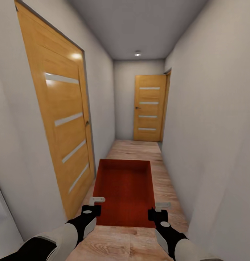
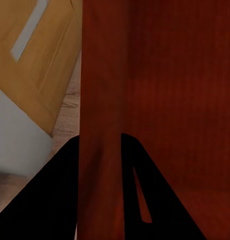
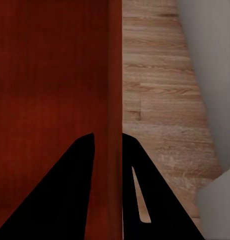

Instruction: Move the two storage containers from the living room to the garage. In the garage, place one container on the floor and stack the other container on top of it (either order is fine).

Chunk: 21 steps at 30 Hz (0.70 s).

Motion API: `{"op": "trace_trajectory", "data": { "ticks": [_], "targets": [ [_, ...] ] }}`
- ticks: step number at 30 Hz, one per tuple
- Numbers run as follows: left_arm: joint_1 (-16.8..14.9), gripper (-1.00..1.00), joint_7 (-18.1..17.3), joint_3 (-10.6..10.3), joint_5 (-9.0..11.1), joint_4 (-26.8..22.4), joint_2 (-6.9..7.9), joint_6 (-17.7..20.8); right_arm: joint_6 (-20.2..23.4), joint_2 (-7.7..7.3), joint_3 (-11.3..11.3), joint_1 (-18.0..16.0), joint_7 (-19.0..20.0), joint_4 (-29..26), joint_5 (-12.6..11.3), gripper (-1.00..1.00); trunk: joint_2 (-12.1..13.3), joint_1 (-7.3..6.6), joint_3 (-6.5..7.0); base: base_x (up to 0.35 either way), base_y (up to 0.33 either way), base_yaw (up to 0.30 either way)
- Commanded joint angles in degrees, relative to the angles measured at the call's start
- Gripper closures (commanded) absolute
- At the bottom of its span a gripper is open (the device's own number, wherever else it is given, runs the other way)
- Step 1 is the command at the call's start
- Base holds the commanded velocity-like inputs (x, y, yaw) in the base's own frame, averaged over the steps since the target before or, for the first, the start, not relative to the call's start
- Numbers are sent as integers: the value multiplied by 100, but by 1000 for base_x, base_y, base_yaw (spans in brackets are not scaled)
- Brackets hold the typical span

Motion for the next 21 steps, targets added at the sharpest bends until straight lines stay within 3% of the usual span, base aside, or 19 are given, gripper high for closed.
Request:
{"op": "trace_trajectory", "data": {
  "ticks": [1,15,21],
  "targets": [
    [-3,100,124,128,81,17,98,-26,-102,5,-191,-8,32,-133,90,100,-7,4,-9,325,27,-10],
    [-3,100,124,130,81,17,98,-29,-101,6,-191,-8,32,-133,87,100,-7,4,-9,325,3,-192],
    [-3,100,124,131,81,17,98,-31,-102,7,-191,-8,32,-133,85,100,-7,4,-9,325,0,-45]
  ]
}}
